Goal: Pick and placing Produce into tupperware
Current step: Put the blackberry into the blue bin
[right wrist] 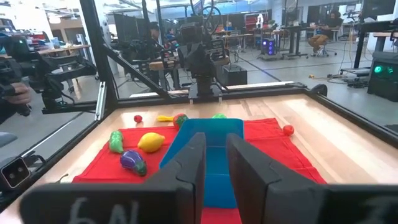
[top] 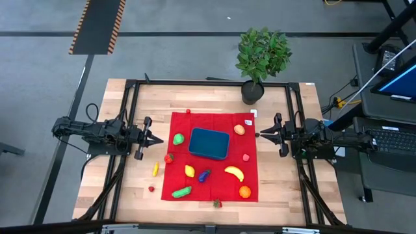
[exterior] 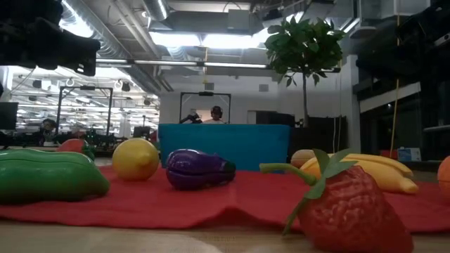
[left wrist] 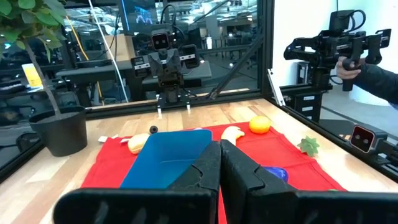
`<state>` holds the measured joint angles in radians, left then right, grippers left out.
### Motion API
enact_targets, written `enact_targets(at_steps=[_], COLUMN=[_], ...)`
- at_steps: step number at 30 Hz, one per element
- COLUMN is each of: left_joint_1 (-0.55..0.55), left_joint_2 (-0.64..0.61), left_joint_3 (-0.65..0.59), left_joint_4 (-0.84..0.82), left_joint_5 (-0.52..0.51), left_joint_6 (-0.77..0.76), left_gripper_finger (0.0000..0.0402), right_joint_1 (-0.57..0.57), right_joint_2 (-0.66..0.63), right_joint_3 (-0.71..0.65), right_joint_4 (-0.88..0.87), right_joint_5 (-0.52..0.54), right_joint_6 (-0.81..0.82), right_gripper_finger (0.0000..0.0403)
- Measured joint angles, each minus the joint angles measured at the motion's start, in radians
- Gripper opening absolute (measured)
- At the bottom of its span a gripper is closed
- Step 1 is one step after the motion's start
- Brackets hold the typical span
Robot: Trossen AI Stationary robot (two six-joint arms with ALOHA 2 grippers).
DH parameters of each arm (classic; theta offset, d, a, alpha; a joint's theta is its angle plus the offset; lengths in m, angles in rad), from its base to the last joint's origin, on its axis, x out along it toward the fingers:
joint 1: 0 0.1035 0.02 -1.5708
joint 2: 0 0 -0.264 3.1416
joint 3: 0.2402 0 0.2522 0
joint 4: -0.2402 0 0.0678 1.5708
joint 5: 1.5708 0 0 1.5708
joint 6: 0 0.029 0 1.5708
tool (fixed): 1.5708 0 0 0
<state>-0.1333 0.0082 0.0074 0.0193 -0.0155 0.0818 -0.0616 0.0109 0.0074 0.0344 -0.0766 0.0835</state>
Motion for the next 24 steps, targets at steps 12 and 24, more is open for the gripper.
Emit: enact_targets(at_steps=[12, 24], left_joint_1=[0.009, 0.079], left_joint_2=[0.000, 0.000], left_joint_3=[0.000, 0.000], left_joint_4=[0.035, 0.058], left_joint_5=[-0.265, -0.466], left_joint_6=[-0.035, -0.117], left_gripper_finger=[0.0039, 0.0190], right_joint_1=[0.000, 0.000], right_joint_2=[0.000, 0.000], right_joint_3=[0.000, 0.000], right_joint_4=[-0.007, 0.107], right_joint_5=[0.051, 0.312], right_joint_6=[0.113, -0.030], right_gripper_finger=[0.0117, 0.0316])
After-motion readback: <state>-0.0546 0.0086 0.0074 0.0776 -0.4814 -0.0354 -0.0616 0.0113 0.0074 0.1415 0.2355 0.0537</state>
